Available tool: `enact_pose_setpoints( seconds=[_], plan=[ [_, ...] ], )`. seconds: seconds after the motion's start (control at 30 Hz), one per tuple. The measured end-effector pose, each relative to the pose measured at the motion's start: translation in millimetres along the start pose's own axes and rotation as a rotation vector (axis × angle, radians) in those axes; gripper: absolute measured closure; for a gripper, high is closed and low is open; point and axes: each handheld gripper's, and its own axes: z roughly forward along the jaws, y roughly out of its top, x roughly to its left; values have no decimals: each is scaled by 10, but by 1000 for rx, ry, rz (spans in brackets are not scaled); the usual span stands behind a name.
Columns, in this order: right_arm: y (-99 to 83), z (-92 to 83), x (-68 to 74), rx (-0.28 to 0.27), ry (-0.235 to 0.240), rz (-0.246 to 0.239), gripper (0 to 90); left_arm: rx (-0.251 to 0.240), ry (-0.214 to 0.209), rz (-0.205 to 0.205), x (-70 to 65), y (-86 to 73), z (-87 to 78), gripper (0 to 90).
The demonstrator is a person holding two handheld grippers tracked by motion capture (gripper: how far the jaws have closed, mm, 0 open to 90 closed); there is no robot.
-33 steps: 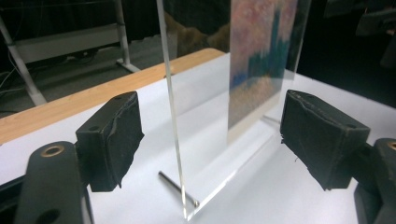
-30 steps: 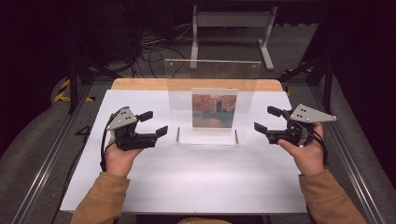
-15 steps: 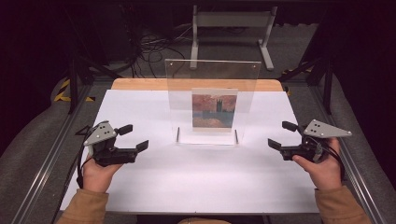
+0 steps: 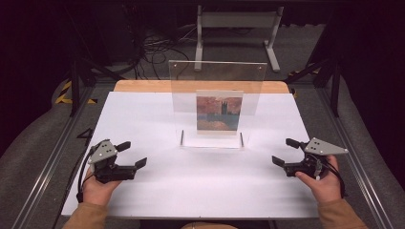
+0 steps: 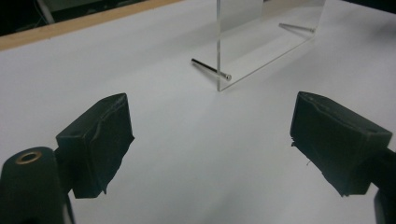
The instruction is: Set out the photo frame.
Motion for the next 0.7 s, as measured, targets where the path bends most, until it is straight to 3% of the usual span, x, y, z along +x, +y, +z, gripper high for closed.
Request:
enact_pose_setpoints(
  seconds=[0.13,0.27,0.4,0.7],
  plan=[
    [-107,55,-10,5,10,12,98,8,-20,-3,9,-84,78,128],
    [-232,133,-24,52,10,34,93,18,-1,13,16,-144,140,127],
    [-255,144,-20,60,4,26,93,6,4,-62,28,-205,203,131],
    [-253,180,-2,85,-4,11,94,17,7,-62,20,-218,232,131]
  ],
)
